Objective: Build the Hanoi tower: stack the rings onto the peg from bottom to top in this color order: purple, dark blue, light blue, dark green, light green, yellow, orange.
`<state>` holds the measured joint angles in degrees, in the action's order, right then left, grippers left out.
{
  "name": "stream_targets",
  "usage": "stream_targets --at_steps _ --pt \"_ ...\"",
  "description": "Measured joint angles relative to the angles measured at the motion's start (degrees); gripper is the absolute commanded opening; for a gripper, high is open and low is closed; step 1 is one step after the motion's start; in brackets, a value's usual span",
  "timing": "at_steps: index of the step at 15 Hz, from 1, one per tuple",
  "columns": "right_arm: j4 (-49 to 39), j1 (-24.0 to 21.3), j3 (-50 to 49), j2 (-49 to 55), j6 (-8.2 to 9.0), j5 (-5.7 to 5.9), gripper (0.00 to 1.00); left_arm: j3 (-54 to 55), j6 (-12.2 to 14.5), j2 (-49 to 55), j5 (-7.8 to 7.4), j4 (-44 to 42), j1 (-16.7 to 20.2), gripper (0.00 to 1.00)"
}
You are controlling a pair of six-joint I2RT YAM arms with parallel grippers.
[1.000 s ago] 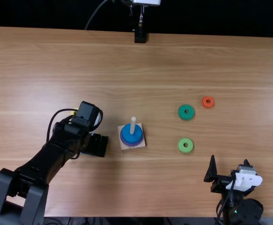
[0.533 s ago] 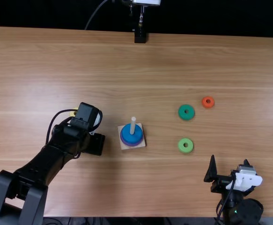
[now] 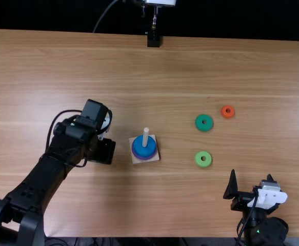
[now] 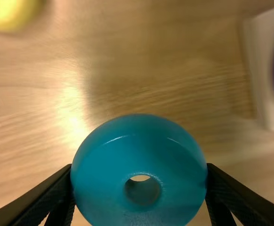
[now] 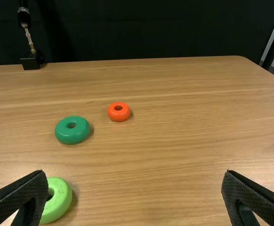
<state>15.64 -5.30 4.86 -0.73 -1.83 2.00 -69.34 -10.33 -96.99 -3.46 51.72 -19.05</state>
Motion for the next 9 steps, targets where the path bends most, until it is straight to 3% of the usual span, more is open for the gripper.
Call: stream_targets --at_steps 5,9 --pt "-0.02 0.00 0.00 0.00 -0.02 0.00 1.00 -18.49 0.00 1.11 0.02 19.50 1.27 0.00" --pt "0.00 0.00 0.00 0.00 -0.02 -0.02 1.00 -30.95 -0.07 -1.11 0.00 23.67 0.70 0.00"
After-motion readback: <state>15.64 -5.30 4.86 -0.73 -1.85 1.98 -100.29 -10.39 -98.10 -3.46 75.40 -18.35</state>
